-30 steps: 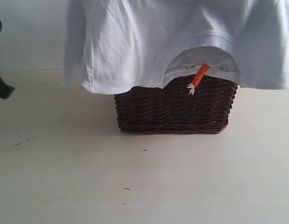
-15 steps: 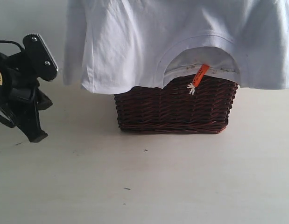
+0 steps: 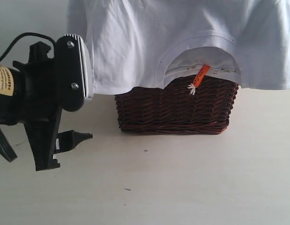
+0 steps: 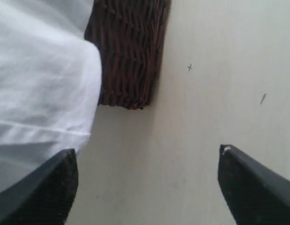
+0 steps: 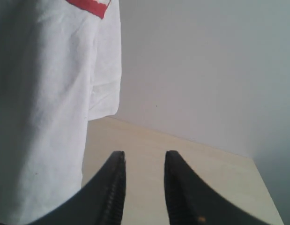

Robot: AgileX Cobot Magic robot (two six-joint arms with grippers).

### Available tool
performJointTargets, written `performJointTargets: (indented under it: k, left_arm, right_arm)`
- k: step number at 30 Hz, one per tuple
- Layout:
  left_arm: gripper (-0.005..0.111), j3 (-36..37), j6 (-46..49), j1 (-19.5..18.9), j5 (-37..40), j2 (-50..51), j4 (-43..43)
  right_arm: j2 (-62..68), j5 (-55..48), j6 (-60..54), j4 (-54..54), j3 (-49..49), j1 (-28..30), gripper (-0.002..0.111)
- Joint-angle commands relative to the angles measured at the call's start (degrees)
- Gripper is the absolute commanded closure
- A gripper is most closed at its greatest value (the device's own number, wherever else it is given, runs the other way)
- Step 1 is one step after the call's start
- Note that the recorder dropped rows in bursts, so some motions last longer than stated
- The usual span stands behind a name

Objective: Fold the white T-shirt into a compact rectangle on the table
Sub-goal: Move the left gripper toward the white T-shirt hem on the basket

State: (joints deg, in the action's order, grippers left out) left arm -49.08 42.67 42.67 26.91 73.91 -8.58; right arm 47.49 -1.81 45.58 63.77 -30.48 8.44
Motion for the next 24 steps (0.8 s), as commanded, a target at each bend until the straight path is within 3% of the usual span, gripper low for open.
performJointTargets:
  k: [1, 7, 11, 14, 16, 20, 24]
  left_arm:
    - [0.027, -0.15, 4.04, 1.59, -3.68, 1.84, -2.71]
    - [0.027, -0.15, 4.04, 1.60, -17.09, 1.44, -4.21]
    - [0.027, -0.15, 3.93, 1.79, -17.08, 3.12, -4.65]
    - [0.027, 1.45, 5.55, 4.02, -14.61, 5.69, -8.59]
    - [0.027, 2.78, 4.80, 5.08, -17.23, 6.76, -14.94]
    - [0.027, 3.74, 5.13, 5.28, -26.08, 7.81, -19.71]
    - [0.027, 3.61, 11.24, 4.23, -26.14, 9.45, -22.64]
  right_arm:
    - [-0.12, 0.41, -0.45, -0.81, 0.18, 0.21, 0.078]
    - [-0.12, 0.74, -0.42, -0.81, 0.18, 0.21, 0.078]
    - [-0.12, 0.84, -0.42, -0.81, 0.18, 0.21, 0.078]
    - [-0.82, 0.85, -0.42, -0.81, 0.18, 0.21, 0.078]
    - [-1.43, 0.96, -0.42, -1.34, 0.18, 0.21, 0.078]
    - [-2.03, 1.18, -0.42, -2.23, 0.18, 0.21, 0.078]
    - [-2.07, 1.22, -0.32, -2.23, 0.18, 0.21, 0.078]
